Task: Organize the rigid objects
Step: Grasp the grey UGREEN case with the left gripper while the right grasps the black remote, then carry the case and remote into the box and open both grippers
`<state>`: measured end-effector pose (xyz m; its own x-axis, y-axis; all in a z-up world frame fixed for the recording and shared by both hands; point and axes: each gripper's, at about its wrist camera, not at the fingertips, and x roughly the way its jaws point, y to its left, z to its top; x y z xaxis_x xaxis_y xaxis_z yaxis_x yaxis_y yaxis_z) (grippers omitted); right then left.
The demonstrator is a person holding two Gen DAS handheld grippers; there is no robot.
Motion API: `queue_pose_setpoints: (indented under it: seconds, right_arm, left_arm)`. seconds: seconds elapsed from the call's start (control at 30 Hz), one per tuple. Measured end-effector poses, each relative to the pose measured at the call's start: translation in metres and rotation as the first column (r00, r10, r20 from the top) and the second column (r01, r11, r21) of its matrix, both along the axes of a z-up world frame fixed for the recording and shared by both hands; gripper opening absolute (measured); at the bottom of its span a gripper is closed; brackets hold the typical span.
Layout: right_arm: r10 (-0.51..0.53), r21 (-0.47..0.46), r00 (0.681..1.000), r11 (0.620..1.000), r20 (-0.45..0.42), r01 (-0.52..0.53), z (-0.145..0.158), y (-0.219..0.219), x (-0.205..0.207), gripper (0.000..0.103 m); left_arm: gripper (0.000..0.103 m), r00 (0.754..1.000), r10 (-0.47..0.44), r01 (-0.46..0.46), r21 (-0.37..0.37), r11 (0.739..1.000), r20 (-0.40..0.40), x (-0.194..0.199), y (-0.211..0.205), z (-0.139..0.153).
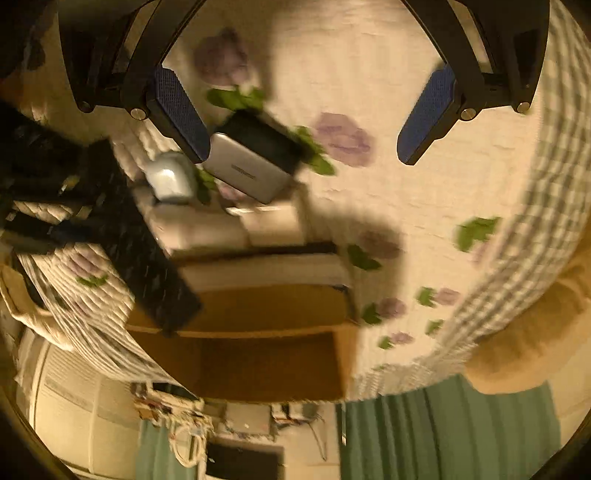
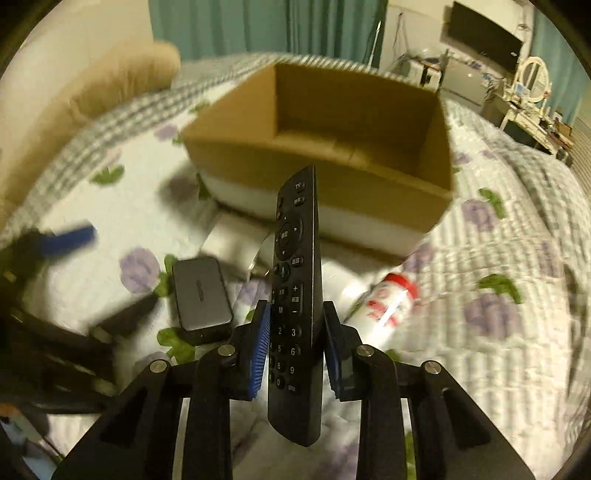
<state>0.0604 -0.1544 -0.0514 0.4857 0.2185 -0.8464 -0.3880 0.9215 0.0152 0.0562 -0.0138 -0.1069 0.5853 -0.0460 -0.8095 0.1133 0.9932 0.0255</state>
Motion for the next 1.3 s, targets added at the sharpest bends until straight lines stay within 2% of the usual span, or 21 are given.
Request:
queue_pose_setpoints:
  seconds: [0.1,0.3,0.43,0.47,0.5,0.7,0.9,1.0,1.2,1.3]
  right_arm:
    - [-0.024,-0.006,1.0,1.0,0.02,0.024,0.01,-0.015,-0.001,0.027]
    - [-0.042,0.041,0.999,0.998,-0.014,0.043,0.007,-0.023,0.005,0.027]
    - [-0.049,0.067,0.998,0.996,-0.029,0.051,0.003,-0.025,0.007,0.027]
    - [-0.053,0.071,0.998,0.996,-0.033,0.055,0.002,-0.026,0.007,0.025]
    - [-0.057,0.074,0.998,0.996,-0.036,0.059,0.0,-0.026,0.007,0.022]
    - [-0.06,0.046,0.998,0.997,-0.031,0.062,-0.002,-0.024,0.007,0.02]
    - [-0.062,0.039,0.998,0.997,0.015,0.061,0.01,-0.021,0.003,0.02]
    - [-0.056,0.039,0.998,0.998,0.042,0.054,0.023,-0.02,0.002,0.02]
    - [-0.04,0.021,0.99,0.999,0.136,0.038,0.071,-0.016,0.011,0.02]
    - [-0.027,0.013,0.982,1.0,0.187,0.025,0.104,-0.015,0.025,0.02]
  left_arm:
    - [0.103,0.999,-0.016,0.016,-0.008,1.0,-0.04,0.007,-0.014,-0.012]
    - [0.103,0.995,-0.023,0.028,0.056,0.998,-0.094,0.025,-0.035,-0.036]
    - [0.102,0.993,-0.014,0.02,0.052,0.998,-0.117,0.038,-0.04,-0.049]
    - [0.092,0.992,-0.012,0.019,0.056,0.998,-0.123,0.039,-0.041,-0.051]
    - [0.077,0.992,-0.006,0.014,0.062,0.998,-0.125,0.04,-0.041,-0.052]
    - [0.074,0.994,-0.025,0.027,0.018,0.999,-0.106,0.029,-0.039,-0.044]
    - [0.074,0.999,-0.011,0.011,-0.008,1.0,-0.05,0.012,-0.029,-0.018]
    - [0.074,1.0,-0.007,0.007,-0.014,1.0,0.007,0.004,-0.024,0.007]
    - [0.074,0.99,-0.021,0.027,-0.043,0.999,0.138,0.004,-0.024,0.075]
    - [0.074,0.983,-0.03,0.041,-0.059,0.997,0.179,0.024,-0.021,0.104]
